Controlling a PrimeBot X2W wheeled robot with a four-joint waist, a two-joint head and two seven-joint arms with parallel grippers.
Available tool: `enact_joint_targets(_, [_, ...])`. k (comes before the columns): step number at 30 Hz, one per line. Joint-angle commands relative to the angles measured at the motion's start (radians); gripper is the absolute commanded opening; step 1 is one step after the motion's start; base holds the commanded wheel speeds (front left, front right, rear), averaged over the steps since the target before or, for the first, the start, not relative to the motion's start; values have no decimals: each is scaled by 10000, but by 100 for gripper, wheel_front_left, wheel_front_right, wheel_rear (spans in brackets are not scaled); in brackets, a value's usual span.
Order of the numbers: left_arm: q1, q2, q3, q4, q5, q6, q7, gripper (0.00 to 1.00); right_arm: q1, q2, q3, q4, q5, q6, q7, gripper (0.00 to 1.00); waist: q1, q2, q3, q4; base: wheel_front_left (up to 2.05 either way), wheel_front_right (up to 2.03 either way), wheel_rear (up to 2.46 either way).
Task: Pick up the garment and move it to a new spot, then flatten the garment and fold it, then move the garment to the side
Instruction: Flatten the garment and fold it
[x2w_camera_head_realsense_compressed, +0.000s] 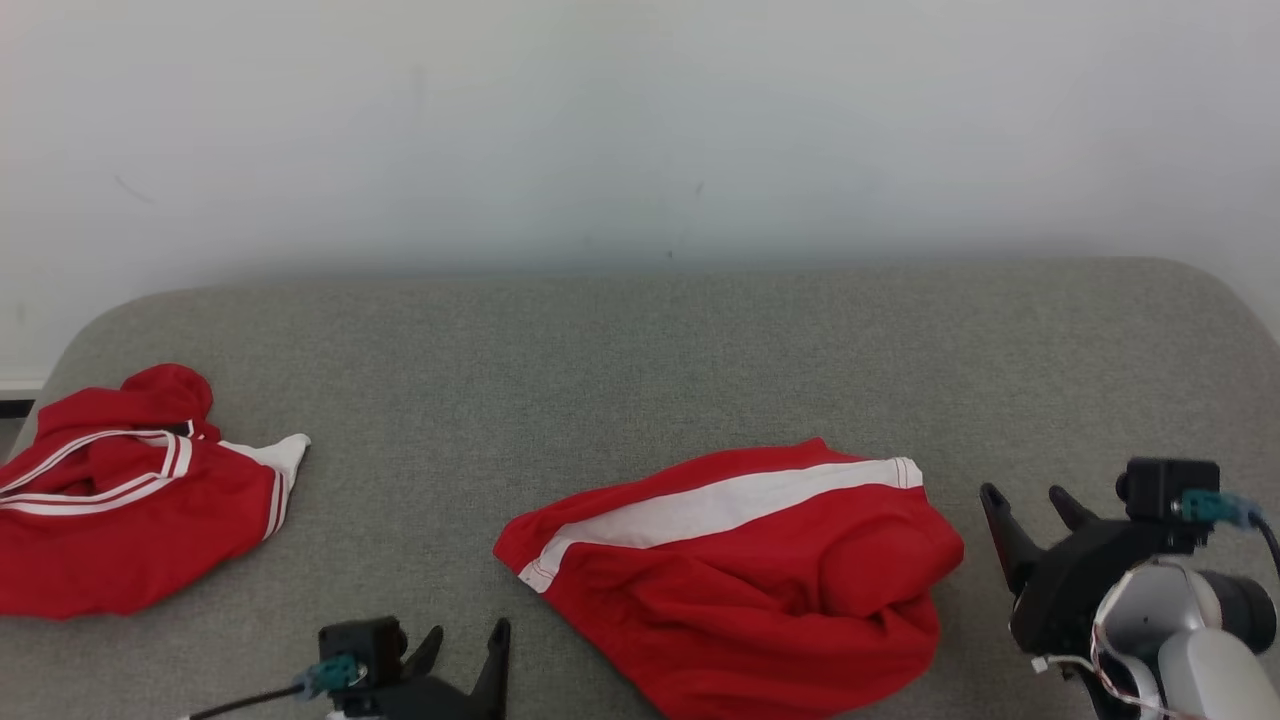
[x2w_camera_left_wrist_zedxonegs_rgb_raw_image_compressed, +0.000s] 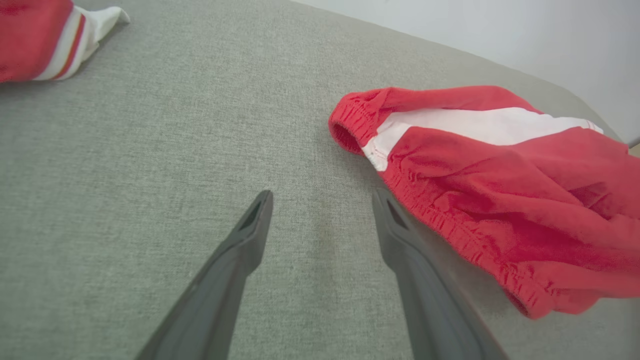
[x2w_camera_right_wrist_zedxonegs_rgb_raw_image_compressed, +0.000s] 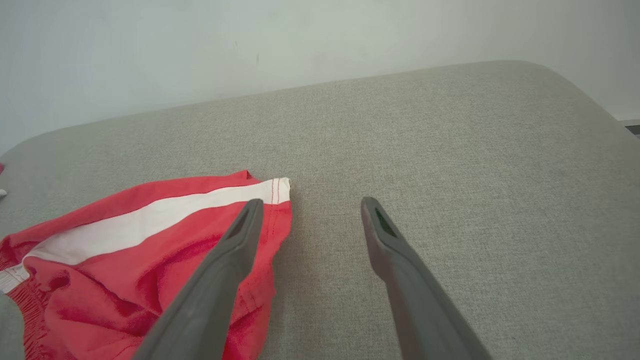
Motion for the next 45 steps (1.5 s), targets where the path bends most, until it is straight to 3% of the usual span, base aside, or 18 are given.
enact_joint_targets(1, [-534,-6,-403,173,-537,182,512,100,-663,-48,-43,166,68,-20,833,100,-2,0,239,-41,0,0,0])
enact_joint_targets(8, [-1688,0,-1395,481,-1496,836,992,100,-2276,-64,224,794,211,-20,1933,100,-2,0,1013,-163,0,0,0])
enact_joint_targets(13, [-2295,-1,-1836,858,-2000,1226,953,100,-3095,-59,598,1508,85,-20,1951,100,-2,0,1492,-221,0,0,0])
enact_joint_targets(18, [-2578,1,-2081,1066,-2341,1319,635,99,-3453,-105,873,1988,180,-20,1660,100,-2,0,1671,-183,0,0,0])
enact_joint_targets(20, [-2661,1,-2131,1097,-2442,1293,490,78,-3520,-136,952,2131,198,-20,1560,100,-2,0,1694,-165,0,0,0])
enact_joint_targets(21, [-2697,2,-2134,1092,-2495,1299,421,54,-3545,-151,976,2190,221,-20,1520,100,-2,0,1699,-152,0,0,0])
enact_joint_targets(23, [-2704,-1,-2146,1052,-2581,1293,330,49,-3593,-183,1021,2286,251,-20,1440,100,-2,0,1709,-119,0,0,0])
enact_joint_targets(26, [-2654,0,-2161,956,-2620,1261,287,59,-3636,-248,1088,2401,284,-20,1348,100,-2,0,1709,-56,0,0,0])
enact_joint_targets(29, [-2590,13,-2138,899,-2728,1226,294,47,-3698,-282,1181,2489,327,-20,1274,100,-2,0,1705,-23,0,0,0])
enact_joint_targets(30, [-2585,26,-2111,878,-2756,1200,275,35,-3725,-290,1209,2517,353,-20,1261,100,-2,0,1713,-24,0,0,0])
enact_joint_targets(31, [-2589,53,-2084,856,-2769,1200,242,0,-3746,-300,1245,2544,382,-20,1233,100,-2,0,1725,-28,0,0,0])
enact_joint_targets(37, [-2580,107,-2127,769,-2816,1168,193,0,-3953,-450,1262,2825,456,-20,1554,100,-2,0,1861,30,0,0,0])
enact_joint_targets(45, [-2499,142,-2338,651,-2706,1128,221,0,-4405,-278,719,3637,268,-20,2894,100,-2,0,2079,217,0,0,0])
